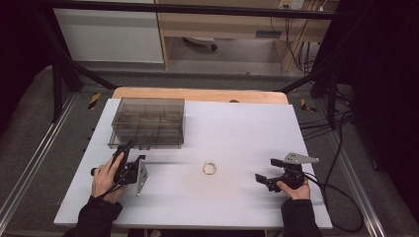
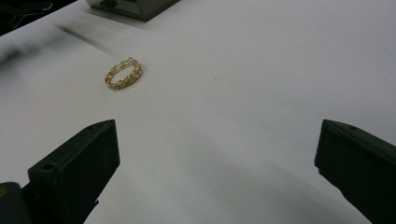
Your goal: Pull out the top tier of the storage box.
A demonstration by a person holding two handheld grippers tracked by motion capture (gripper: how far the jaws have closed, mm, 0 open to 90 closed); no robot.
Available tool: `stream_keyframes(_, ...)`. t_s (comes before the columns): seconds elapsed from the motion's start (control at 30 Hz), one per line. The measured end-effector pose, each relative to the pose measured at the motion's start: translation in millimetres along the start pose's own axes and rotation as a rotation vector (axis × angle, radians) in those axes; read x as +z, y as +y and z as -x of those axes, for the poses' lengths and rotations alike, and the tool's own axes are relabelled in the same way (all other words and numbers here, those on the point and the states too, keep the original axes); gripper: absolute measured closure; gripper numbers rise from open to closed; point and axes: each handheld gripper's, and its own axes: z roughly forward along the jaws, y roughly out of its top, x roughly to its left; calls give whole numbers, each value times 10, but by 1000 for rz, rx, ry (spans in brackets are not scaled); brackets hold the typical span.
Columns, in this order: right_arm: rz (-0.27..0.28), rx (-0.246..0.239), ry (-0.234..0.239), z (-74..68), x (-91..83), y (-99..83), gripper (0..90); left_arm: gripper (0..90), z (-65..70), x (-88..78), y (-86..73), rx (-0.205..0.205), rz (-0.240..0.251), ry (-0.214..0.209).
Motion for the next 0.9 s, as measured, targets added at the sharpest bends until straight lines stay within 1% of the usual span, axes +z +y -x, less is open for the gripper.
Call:
stream_keyframes(0.03,0,0,0,0,0,0,7,265,0,0,0,0,0,0)
stream_keyframes(0.07,1,-3,-1,3,-1,0,7,252,-4,-4,-1,-10,0,-7)
stream_keyframes(0.1,0,-1,0,0,-1,0,7,244,-9,-12,-8,-38,0,-20)
stream_keyframes(0.13,0,-1,0,0,-1,0,7,234,-10,-15,-10,-51,-1,-25)
stream_keyframes(0.17,0,-1,0,0,-1,0,7,227,-10,-15,-10,-51,-1,-25)
stream_keyframes(0.3,0,-1,-1,1,-1,0,7,209,-25,-44,-24,-127,-3,-49)
stream_keyframes(0.33,-1,-1,-1,1,1,-1,7,201,-32,-58,-35,-166,-4,-61)
stream_keyframes(0.37,-1,-1,-1,1,1,-1,7,196,-32,-58,-35,-166,-4,-61)
stream_keyframes(0.4,-1,0,0,0,1,-1,7,191,-41,-74,-41,-196,-8,-71)
stream_keyframes(0.43,-1,0,0,0,1,-1,7,186,-41,-74,-41,-196,-8,-71)
stream_keyframes(0.47,0,0,0,0,0,-1,7,179,-48,-91,-47,-234,-10,-87)
stream_keyframes(0.5,0,0,0,0,0,-1,7,174,-48,-91,-47,-234,-10,-87)
stream_keyframes(0.53,0,0,-1,0,-1,0,7,169,-49,-99,-48,-260,-6,-97)
stream_keyframes(0.57,0,0,-1,0,-1,0,7,169,-51,-108,-48,-276,-5,-103)
stream_keyframes(0.6,-2,0,-1,0,1,-1,7,160,-56,-124,-47,-305,-1,-115)
stream_keyframes(0.63,-2,0,-1,0,1,-1,7,156,-56,-124,-47,-305,-1,-115)
stream_keyframes(0.67,-2,4,-1,-3,4,-1,7,150,-66,-145,-47,-341,4,-129)
stream_keyframes(0.7,-2,4,-1,-3,4,-1,7,149,-68,-158,-47,-362,7,-139)
stream_keyframes(0.73,-2,4,-1,-3,4,-1,7,148,-69,-165,-47,-373,7,-143)
stream_keyframes(0.77,-2,4,-1,-3,4,-1,7,147,-69,-165,-47,-373,7,-143)
stream_keyframes(0.8,-2,4,-1,-3,4,-1,7,145,-76,-185,-46,-396,3,-157)
stream_keyframes(0.83,-2,2,-1,-2,5,-1,7,143,-76,-185,-46,-396,3,-157)
stream_keyframes(0.87,-2,2,0,-2,6,-2,7,139,-78,-204,-47,-436,-10,-181)
stream_keyframes(0.9,-2,2,0,-2,6,-2,7,139,-78,-204,-47,-436,-10,-181)
